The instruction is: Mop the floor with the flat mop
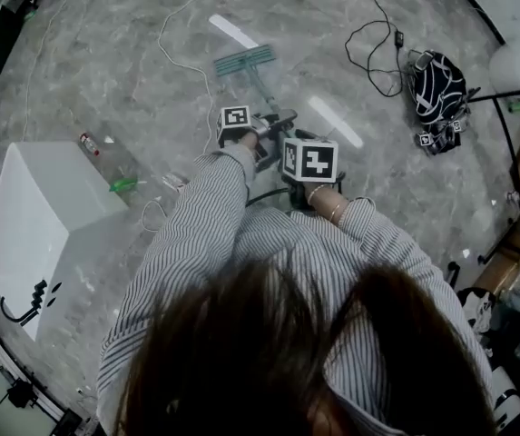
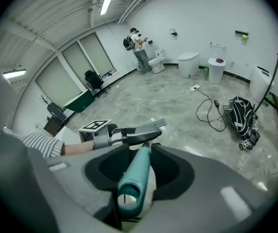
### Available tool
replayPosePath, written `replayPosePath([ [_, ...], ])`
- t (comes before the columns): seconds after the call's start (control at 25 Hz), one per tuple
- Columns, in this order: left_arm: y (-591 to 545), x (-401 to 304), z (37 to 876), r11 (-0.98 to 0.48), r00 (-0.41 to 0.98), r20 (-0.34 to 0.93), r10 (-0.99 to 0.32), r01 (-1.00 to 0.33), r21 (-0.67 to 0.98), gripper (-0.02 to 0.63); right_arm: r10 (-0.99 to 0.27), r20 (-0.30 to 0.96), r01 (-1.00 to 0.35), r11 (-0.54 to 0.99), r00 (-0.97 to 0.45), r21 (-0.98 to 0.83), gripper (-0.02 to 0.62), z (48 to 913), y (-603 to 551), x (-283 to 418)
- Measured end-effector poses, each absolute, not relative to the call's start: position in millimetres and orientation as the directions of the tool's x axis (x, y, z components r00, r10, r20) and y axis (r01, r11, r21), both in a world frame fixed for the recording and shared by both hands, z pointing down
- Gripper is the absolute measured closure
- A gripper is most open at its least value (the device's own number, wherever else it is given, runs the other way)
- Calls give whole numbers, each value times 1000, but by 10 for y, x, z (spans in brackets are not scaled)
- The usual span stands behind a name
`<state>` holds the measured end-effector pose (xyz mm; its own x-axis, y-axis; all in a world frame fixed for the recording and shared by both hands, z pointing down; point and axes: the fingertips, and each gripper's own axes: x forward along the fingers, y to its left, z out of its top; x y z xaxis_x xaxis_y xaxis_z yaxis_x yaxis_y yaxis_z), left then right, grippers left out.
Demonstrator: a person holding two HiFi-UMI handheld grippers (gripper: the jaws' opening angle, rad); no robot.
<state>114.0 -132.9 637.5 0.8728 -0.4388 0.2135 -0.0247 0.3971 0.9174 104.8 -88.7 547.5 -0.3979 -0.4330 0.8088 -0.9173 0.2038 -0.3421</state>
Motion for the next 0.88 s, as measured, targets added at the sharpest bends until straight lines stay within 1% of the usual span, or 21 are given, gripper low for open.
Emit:
replayPosePath([
  [0.16, -2076, 1052, 6242, 391, 863, 202, -464, -5, 920, 416, -438, 794, -907, 180, -421, -381, 462, 5385, -1653, 980],
  [0.36, -2671, 724, 6415, 373, 870, 206, -448, -27, 927, 402, -410, 809, -905, 253, -421, -343, 462, 5490, -2215, 649],
  [0.48, -3169, 389, 6432, 368, 843, 164, -512, 44, 929, 405, -414, 808, -906, 257, -419, -338, 462, 5532, -2688, 318],
  [0.56, -3513, 138, 6456, 391, 821, 147, -551, 99, 915, 411, -425, 806, -910, 241, -412, -337, 462, 5524, -3040, 77],
  [0.64, -3791, -108, 6484, 414, 823, 146, -549, 116, 903, 414, -428, 808, -914, 234, -404, -333, 462, 5511, -3337, -167],
  [0.76, -4214, -419, 6395, 359, 853, 110, -510, 95, 928, 414, -434, 811, -919, 226, -392, -323, 463, 5484, -3716, -505],
  [0.88, -4511, -657, 6331, 369, 863, 91, -496, 115, 922, 414, -437, 816, -924, 219, -380, -313, 463, 5480, -4023, -775],
])
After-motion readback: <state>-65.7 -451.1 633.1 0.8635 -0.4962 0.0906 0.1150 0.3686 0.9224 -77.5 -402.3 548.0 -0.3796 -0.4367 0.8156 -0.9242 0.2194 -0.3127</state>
